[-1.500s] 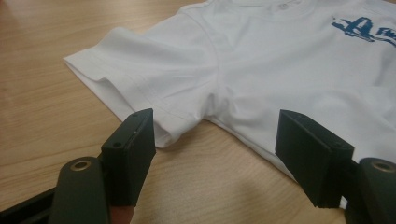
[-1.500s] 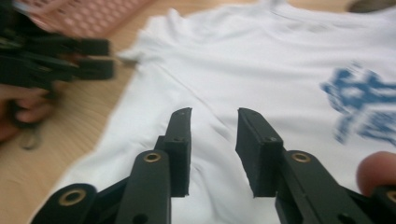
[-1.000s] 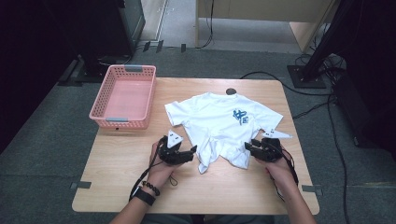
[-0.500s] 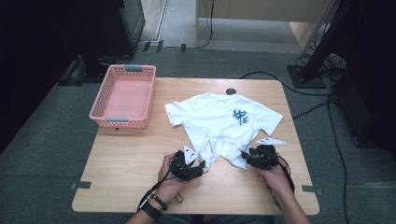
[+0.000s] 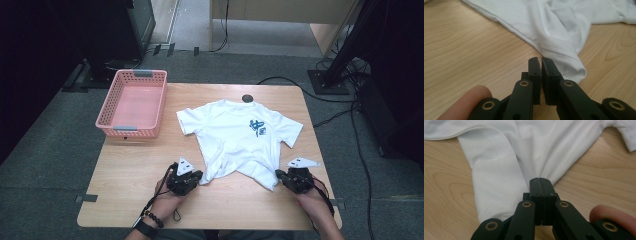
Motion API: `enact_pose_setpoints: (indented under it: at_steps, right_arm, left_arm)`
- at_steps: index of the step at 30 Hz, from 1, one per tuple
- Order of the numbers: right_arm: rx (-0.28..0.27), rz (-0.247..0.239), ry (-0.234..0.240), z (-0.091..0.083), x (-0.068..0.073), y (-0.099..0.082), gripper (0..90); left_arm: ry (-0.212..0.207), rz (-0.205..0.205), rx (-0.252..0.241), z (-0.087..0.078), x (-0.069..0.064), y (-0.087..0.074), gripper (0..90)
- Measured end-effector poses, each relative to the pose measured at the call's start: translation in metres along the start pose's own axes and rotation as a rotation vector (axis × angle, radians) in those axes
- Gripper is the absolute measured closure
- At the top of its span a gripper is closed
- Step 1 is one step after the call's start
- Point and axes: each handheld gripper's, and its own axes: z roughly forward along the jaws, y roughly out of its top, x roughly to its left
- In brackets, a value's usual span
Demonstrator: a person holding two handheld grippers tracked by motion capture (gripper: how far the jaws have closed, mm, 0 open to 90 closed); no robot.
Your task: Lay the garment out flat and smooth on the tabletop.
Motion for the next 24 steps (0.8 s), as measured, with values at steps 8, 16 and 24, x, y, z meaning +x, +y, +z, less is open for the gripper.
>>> enact_pose_setpoints:
  at_steps: [8,16,24]
  right_arm:
    - [0.009,0.010,-0.150,-0.016,-0.020,-0.012,82.1]
    - [-0.082,-0.004,0.067,-0.026,0.001,-0.012,66.3]
    - [-0.030,0.000,0.056,-0.012,0.003,-0.021,79.0]
  left_arm:
    - [0.007,-0.036,-0.005,-0.016,0.021,-0.010,85.0]
    - [-0.022,-0.077,-0.020,-0.021,0.025,-0.014,74.0]
    - [-0.061,-0.055,-0.050,-0.024,0.022,-0.018,59.0]
